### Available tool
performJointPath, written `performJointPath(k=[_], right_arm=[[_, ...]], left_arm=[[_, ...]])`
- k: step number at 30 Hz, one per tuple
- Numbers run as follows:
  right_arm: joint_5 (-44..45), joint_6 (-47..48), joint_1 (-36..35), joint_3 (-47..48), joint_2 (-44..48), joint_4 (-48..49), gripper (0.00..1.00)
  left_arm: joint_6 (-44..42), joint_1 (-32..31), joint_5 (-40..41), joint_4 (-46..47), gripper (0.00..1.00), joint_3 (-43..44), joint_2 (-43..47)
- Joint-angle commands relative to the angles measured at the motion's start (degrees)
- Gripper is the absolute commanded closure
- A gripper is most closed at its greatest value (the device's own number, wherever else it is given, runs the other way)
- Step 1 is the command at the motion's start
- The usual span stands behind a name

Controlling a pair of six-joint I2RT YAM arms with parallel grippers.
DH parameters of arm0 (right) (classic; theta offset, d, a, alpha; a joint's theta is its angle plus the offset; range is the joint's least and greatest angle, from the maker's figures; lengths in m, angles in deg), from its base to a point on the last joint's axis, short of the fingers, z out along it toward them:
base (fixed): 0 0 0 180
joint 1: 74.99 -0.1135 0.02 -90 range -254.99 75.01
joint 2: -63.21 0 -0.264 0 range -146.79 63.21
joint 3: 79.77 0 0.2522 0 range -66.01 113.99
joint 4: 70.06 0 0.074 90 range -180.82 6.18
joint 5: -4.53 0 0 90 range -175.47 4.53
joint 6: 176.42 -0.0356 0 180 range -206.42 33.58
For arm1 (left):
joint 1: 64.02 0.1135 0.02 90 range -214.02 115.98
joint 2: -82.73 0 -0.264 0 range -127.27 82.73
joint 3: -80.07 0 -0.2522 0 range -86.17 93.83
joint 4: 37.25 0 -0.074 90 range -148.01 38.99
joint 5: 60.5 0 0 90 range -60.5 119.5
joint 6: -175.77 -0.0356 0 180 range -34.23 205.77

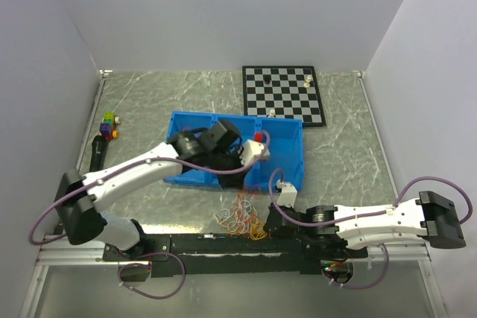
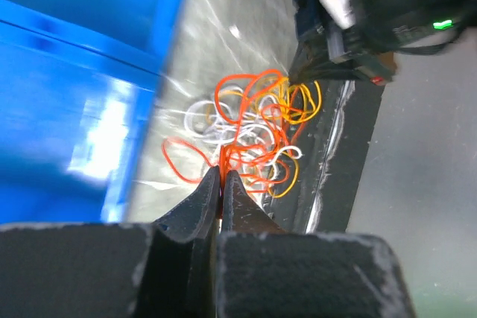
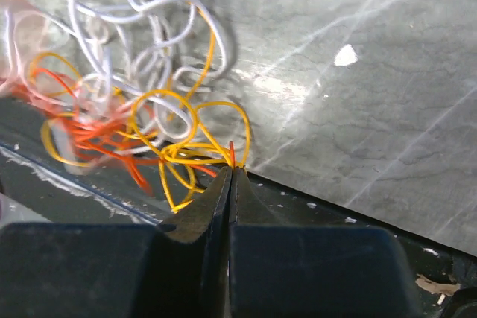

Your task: Untangle the cables

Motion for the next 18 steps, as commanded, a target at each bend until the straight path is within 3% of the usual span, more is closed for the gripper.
performJointPath(k=[1,8,13,18], right_arm=[[-0.4,-2.01,-0.61,-2.0,0.07,0.85,1.0],[-2.69,-2.98,-0.61,-3.06,-4.23,2.96,1.0],[-3.04,-2.1,-0.69,-2.36,-6.61,3.49,1.0],[-3.04,-1.84,-0.69,-2.36,-6.26,3.23,1.0]], left_arm=[[-9.02,3.33,0.93,-11.86,0.99,10.97,6.42],[-11.32,5.36,7.86,-14.96,0.99,26.97,10.82],[-7.8,5.63,21.82,-2.85,0.99,30.94,16.08],[-9.46,5.54,34.84,9.55,0.99,32.34,20.22]])
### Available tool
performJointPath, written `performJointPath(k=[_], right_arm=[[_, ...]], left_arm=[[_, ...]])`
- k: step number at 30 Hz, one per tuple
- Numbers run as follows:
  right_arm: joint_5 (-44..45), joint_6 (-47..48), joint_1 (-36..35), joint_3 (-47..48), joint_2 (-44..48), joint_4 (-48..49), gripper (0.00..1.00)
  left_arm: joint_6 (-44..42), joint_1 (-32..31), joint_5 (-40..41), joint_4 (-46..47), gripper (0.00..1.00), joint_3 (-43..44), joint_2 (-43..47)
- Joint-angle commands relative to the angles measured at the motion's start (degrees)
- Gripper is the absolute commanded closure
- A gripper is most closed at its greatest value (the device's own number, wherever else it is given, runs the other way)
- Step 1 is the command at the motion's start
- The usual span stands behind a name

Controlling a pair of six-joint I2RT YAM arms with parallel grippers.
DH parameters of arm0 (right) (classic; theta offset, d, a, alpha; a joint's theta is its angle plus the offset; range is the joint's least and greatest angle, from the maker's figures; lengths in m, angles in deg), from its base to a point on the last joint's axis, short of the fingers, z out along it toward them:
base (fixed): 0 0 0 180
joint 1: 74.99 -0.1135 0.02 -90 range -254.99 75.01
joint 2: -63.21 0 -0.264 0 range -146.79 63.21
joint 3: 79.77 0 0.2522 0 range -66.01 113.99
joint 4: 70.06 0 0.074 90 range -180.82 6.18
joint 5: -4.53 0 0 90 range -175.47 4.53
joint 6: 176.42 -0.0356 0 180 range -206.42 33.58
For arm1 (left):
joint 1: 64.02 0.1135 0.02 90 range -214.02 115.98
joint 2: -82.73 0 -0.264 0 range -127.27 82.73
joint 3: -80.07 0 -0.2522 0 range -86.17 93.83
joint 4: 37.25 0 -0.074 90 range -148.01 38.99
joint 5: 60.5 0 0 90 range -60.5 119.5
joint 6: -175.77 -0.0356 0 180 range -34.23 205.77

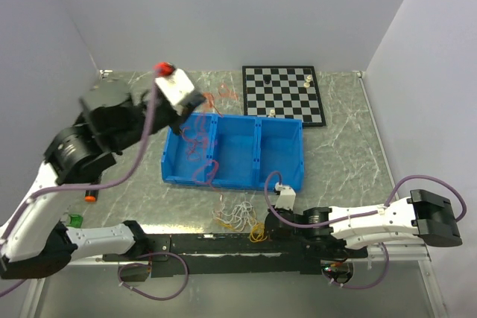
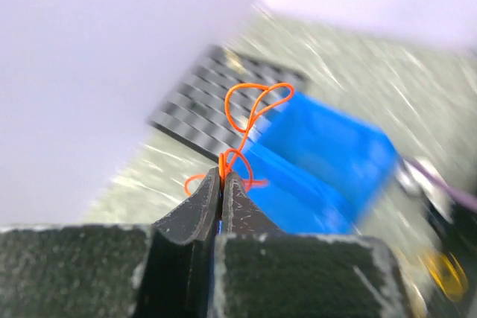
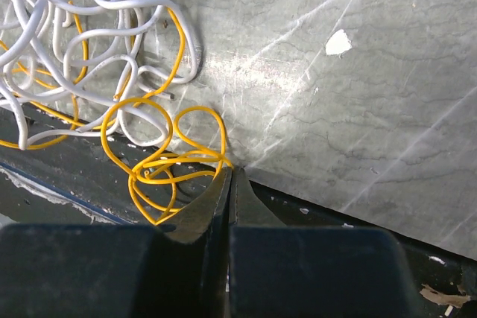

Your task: Untangle the cables

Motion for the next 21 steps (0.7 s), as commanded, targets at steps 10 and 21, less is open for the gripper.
performJointPath(k=[10,21], right_arm=[[-2.17,-0.11,-0.45,-0.72,-2.22,0.77,1.0],[-2.17,0.85,-0.54,-0.02,-3.54,0.95,1.0]], left_arm=[[-4.79,0.19,22.01,24.43,0.95,10.18,2.55],[-4.62,0.27,19.31,25.95,0.84,19.75,-0.88]])
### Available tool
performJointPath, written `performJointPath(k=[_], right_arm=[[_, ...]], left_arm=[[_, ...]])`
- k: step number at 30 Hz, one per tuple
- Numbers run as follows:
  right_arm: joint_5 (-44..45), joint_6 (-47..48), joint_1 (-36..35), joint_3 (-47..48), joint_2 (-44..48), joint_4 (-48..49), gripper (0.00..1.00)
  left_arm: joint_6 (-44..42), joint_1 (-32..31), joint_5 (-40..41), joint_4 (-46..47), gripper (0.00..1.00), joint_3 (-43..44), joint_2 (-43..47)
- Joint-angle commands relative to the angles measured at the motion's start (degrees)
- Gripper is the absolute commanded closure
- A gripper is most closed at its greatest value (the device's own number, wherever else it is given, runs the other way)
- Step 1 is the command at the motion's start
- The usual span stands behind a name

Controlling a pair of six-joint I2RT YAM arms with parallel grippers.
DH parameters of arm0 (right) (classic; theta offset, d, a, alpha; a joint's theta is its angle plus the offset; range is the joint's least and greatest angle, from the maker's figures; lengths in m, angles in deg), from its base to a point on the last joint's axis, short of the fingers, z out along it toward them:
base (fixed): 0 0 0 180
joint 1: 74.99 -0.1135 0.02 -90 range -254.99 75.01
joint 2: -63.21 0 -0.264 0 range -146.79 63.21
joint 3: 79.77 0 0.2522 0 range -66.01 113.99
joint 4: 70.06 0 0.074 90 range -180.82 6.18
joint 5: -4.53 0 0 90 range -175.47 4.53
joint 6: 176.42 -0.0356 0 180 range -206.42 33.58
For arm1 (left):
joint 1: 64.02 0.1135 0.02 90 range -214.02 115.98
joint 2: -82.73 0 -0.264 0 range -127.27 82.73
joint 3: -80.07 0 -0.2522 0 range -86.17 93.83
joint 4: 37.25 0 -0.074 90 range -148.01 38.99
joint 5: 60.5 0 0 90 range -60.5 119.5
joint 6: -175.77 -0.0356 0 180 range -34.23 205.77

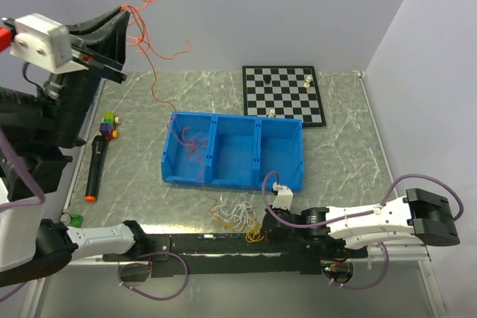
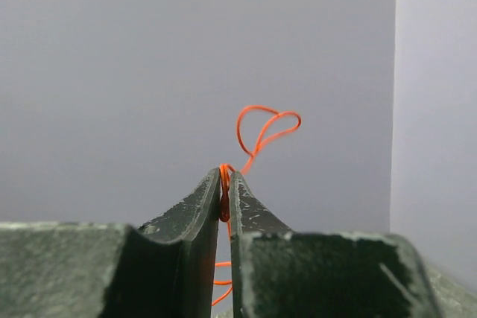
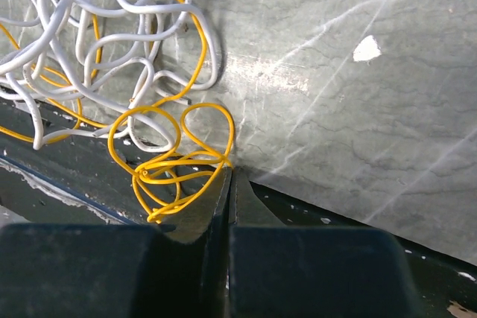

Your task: Untangle the cables

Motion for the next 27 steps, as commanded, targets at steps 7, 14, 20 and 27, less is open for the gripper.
performJointPath(k=[7,14,20,27], right_arm=[[8.74,8.31,-1.95,10.34,10.62,-12.35,1.0],[12.62,20.0,-1.95,16.41,18.81,-11.57,0.45],[14.98,34.05,-1.95,20.36,19.09,-1.22,0.25],[18.23,55.41,-1.95,29.76,8.02,16.01,0.1]], left_arm=[[3.0,0.08,-13.36,-8.27,0.83,-2.12,1.71],[4.76,-0.01,-18.56,-12.66,0.86,-1.08,1.19],[5.73,0.08,-21.55,-15.04,0.88,-2.22,0.49],[6.17,-0.01,-22.25,-14.95,0.89,-1.96,-0.13]])
